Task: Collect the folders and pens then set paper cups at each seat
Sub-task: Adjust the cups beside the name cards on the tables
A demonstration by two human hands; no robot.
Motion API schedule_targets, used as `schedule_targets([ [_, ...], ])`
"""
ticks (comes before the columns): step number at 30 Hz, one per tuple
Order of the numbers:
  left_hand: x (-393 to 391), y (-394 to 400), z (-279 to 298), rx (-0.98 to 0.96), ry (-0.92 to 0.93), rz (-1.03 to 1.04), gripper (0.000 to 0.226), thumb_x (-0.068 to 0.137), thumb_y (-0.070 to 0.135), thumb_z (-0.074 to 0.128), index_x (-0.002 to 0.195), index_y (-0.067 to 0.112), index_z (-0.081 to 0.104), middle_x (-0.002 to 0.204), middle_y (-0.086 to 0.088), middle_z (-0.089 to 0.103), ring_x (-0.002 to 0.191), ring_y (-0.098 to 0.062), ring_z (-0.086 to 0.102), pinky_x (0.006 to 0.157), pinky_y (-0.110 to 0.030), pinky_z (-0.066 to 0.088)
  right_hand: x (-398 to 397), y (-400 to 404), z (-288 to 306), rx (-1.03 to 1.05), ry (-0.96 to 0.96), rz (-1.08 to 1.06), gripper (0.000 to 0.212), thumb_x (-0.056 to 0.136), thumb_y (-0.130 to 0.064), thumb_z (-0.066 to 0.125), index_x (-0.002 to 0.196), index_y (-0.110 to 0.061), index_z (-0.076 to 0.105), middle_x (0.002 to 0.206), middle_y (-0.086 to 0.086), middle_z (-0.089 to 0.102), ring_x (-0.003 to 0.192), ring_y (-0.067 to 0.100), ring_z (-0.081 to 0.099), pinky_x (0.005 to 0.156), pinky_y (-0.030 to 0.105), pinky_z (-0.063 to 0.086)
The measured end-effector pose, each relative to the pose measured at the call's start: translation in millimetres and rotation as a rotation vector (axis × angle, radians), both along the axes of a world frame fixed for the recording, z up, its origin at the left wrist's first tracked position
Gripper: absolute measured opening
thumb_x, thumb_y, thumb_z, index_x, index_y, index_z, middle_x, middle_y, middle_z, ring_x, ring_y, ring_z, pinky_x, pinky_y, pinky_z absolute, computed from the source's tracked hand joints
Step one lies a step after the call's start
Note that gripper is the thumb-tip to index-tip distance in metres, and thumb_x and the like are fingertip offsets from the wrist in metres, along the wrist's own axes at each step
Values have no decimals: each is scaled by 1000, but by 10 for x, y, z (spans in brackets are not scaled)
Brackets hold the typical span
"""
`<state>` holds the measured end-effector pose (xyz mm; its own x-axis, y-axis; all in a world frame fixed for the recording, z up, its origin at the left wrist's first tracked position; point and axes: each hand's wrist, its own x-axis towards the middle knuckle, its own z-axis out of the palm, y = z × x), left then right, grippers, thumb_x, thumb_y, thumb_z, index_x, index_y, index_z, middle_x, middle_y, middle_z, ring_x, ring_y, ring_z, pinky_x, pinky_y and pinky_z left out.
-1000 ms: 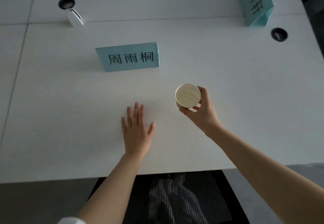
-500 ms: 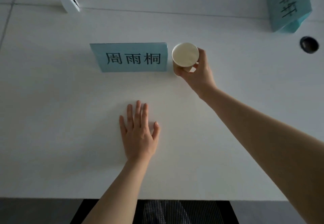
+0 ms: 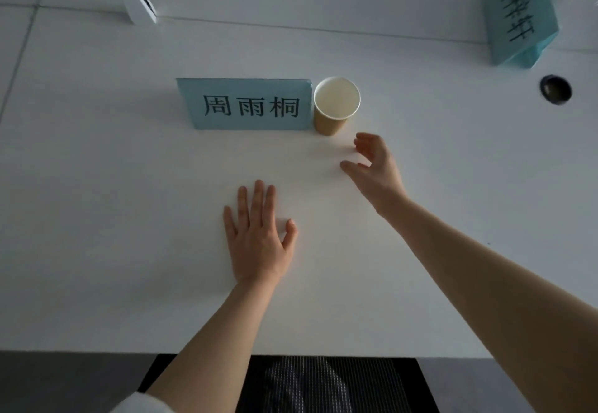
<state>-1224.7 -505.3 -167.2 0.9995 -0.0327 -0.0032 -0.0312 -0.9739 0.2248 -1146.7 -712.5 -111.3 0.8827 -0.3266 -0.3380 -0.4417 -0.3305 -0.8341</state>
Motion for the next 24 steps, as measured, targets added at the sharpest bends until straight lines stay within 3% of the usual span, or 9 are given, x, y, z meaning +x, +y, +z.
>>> schedule_targets([
  [6, 14, -27, 71, 8, 90, -25, 65, 89, 40, 40, 149, 14, 35, 159, -7, 28, 147, -32, 21, 116, -56, 17, -953, -250, 183, -71, 71, 7, 40, 83, -10, 61, 122, -19, 56, 123, -5, 59, 116, 15, 56, 89, 25, 46],
  [8, 26, -141, 176, -34, 196, 31, 60, 93, 33, 45, 149, 11, 33, 161, -6, 23, 149, -32, 15, 116, -54, 14, -1272, -372, 233, -95, 98, 11, 35, 86, -10, 61, 119, -18, 58, 118, -5, 60, 110, 19, 59, 84, 25, 45],
  [10, -74, -328, 311, -91, 224, 78, 54, 95, 28, 50, 144, 6, 40, 158, -10, 30, 147, -35, 21, 114, -53, 20, -1607, -530, 285, -124, 116, 21, 30, 87, -11, 61, 117, -17, 59, 118, -3, 61, 109, 21, 60, 86, 26, 47],
  [15, -925, -1017, 548, -218, 194, -9, 54, 89, 34, 38, 123, -4, 57, 130, -23, 60, 125, -44, 52, 95, -56, 46, -2521, -1051, 421, -180, 110, -23, 26, 91, -18, 60, 117, -14, 60, 120, 1, 62, 106, 22, 60, 95, 38, 50],
  [21, -2191, -1955, 686, -434, 216, 71, 38, 98, 23, 51, 125, -4, 55, 122, -23, 63, 119, -39, 55, 99, -46, 47, -3641, -1978, 512, -171, 79, -146, 23, 92, -12, 57, 114, -11, 62, 113, 3, 65, 90, 20, 65, 90, 39, 53],
  [24, -2678, -2519, 770, -537, 205, 81, 27, 95, 18, 55, 114, -1, 60, 111, -17, 66, 108, -35, 58, 93, -42, 47, -4156, -2581, 590, -215, 32, -216, 23, 91, -8, 57, 112, -8, 64, 112, 5, 67, 97, 20, 65, 90, 39, 53],
])
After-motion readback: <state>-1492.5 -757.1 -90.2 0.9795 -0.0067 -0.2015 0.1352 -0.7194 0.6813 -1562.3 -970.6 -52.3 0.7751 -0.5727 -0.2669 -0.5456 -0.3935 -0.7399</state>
